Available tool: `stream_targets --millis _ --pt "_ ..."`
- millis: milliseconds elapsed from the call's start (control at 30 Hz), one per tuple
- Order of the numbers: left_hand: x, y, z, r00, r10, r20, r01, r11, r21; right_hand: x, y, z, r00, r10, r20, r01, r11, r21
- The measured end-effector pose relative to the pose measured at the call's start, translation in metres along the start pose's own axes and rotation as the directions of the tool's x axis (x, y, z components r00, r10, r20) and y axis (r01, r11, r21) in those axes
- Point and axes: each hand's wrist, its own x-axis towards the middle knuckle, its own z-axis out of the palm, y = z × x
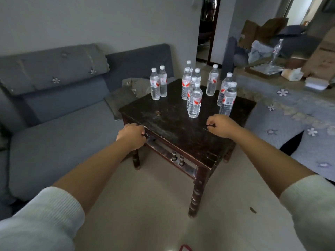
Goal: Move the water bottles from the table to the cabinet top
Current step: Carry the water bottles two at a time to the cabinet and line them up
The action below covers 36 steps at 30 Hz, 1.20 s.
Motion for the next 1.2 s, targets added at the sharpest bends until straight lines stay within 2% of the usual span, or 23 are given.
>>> stream_targets --millis 200,433,600,700,800,967,1200 --pt "0.116 0.004 -0.021 1.0 0.002 0.006 -0.002 1.0 0.028 0.126 0.03 -0.038 0.997 0.032 -0.067 -0.029 0.999 0.044" --pt "0.214 -0.016 -0.02 0.999 0.011 0.041 -0.013 0.999 0.047 0.236 0.037 -0.037 0.987 0.13 -0.095 -0.128 0.991 0.03" --pt "0.302 -0.034 -0.024 0.994 0.1 0.04 -0.103 0.993 0.062 0.303 0.044 -0.027 0.955 0.267 -0.129 -0.264 0.964 0.037" --pt "0.353 -0.036 -0.031 0.979 0.196 0.05 -0.198 0.979 0.046 0.334 0.044 -0.025 0.926 0.37 -0.068 -0.366 0.928 0.064" --pt "0.403 -0.035 -0.04 0.953 0.297 0.058 -0.299 0.954 0.031 0.357 0.043 -0.025 0.876 0.482 0.015 -0.482 0.875 0.045" --pt "0.463 -0.009 -0.039 0.901 0.43 0.062 -0.426 0.902 -0.07 0.373 0.042 -0.018 0.863 0.502 0.049 -0.504 0.862 0.056" --pt "0.502 0.079 -0.015 0.765 0.635 0.105 -0.61 0.767 -0.196 0.359 0.061 -0.011 0.858 0.506 0.083 -0.506 0.81 0.295"
